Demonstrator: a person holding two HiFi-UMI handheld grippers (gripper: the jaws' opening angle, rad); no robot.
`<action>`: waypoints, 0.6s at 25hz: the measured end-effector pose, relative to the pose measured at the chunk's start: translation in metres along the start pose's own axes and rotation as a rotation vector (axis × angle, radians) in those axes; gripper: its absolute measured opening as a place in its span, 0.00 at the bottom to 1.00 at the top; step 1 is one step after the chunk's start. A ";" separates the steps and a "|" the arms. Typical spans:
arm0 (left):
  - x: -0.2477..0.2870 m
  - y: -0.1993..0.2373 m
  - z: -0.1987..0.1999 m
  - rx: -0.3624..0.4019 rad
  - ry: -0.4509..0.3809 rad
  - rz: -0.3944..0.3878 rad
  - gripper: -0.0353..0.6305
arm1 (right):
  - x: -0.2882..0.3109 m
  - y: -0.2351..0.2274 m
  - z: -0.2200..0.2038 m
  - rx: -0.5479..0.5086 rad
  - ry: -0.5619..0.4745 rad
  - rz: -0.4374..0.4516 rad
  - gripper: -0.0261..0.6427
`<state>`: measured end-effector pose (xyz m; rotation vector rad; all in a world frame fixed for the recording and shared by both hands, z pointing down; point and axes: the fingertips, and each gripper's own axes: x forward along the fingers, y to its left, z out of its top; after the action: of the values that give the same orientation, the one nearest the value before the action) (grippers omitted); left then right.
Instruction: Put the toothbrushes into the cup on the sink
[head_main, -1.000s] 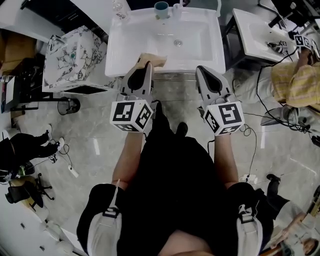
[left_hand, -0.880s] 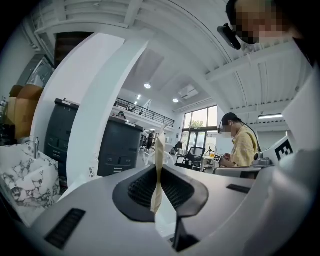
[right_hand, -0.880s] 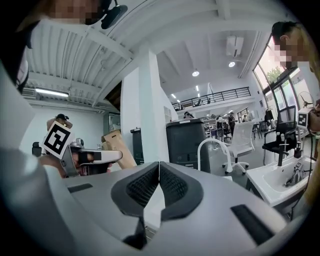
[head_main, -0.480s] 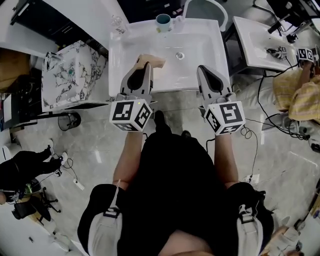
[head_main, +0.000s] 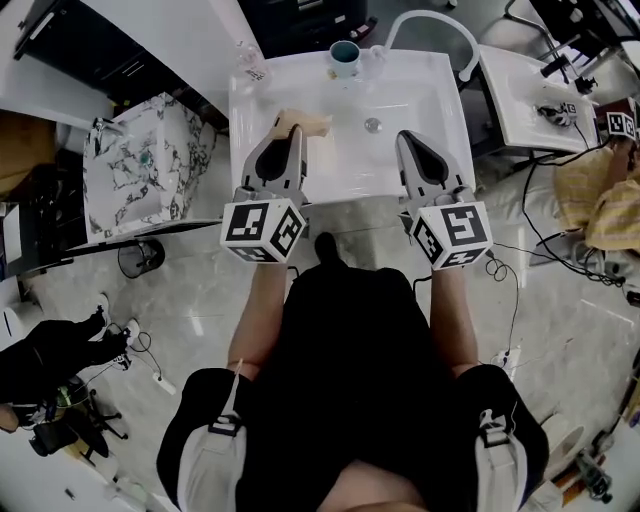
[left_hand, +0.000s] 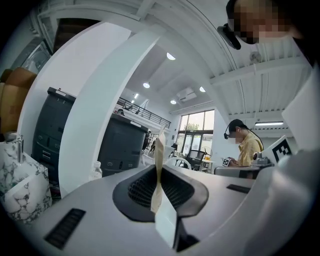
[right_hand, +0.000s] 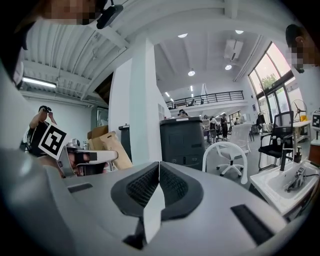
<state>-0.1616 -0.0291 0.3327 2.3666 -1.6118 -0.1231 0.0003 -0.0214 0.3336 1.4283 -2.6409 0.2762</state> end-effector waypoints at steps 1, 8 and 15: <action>0.001 0.005 0.001 -0.002 0.000 -0.001 0.11 | 0.004 0.002 0.000 0.000 0.002 -0.004 0.08; 0.008 0.032 0.001 -0.013 0.009 -0.009 0.11 | 0.026 0.013 -0.001 -0.004 0.015 -0.018 0.08; 0.019 0.030 -0.007 -0.019 0.030 0.002 0.11 | 0.032 0.001 -0.002 0.003 0.021 -0.005 0.08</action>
<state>-0.1799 -0.0552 0.3491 2.3409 -1.5927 -0.1019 -0.0186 -0.0466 0.3417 1.4247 -2.6205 0.2929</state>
